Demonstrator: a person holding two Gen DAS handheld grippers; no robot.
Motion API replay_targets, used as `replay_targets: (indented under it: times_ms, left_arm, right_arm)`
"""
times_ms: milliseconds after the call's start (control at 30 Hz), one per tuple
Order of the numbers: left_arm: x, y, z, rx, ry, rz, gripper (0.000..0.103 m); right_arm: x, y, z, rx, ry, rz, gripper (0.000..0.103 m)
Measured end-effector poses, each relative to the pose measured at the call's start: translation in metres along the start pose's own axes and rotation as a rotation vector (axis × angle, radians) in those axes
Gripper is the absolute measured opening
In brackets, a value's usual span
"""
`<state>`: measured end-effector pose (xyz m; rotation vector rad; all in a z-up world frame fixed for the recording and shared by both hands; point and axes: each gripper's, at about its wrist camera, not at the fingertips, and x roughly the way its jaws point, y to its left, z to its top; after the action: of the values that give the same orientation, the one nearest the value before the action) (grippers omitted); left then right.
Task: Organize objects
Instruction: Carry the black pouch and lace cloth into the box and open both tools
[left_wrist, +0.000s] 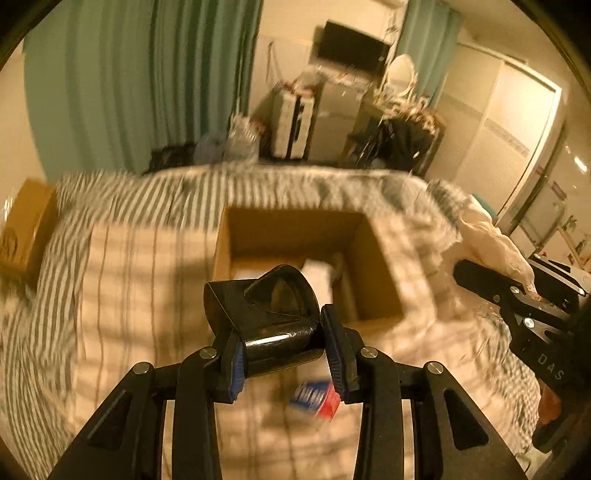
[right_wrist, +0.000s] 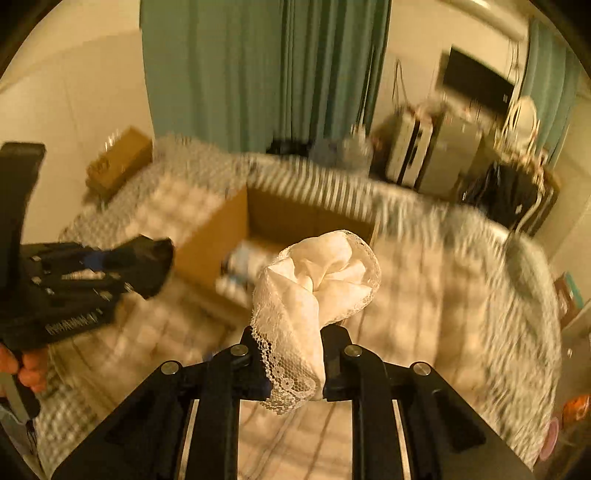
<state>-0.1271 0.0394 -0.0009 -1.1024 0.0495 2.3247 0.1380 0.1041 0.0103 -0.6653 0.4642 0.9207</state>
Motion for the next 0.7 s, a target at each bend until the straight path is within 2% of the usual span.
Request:
replay_targets:
  times_ms: [133,267,400,567,633,700]
  left_arm:
    - [0.010,-0.014,0.036,0.055,-0.062,0.017,0.037]
    - [0.042,-0.013,0.046,0.052,-0.056,0.021,0.037]
    - [0.089,-0.004,0.041,0.026,-0.005,0.045,0.037]
    - [0.123,0.002,0.026,0.025,0.003,0.079,0.037]
    - [0.130,0.003,0.021,0.025,-0.001,0.083,0.038]
    - [0.131,0.004,0.017,0.030,-0.010,0.088,0.042]
  right_arm:
    - [-0.004,-0.009,0.037,0.009,-0.067,0.010,0.017]
    - [0.021,-0.017,0.051,0.036,-0.062,0.037,0.017]
    - [0.068,-0.030,0.047,0.079,-0.010,0.047,0.017]
    - [0.114,-0.043,0.029,0.123,0.047,0.052,0.017]
    - [0.126,-0.048,0.022,0.143,0.063,0.049,0.020]
    - [0.135,-0.056,0.016,0.180,0.070,0.038,0.037]
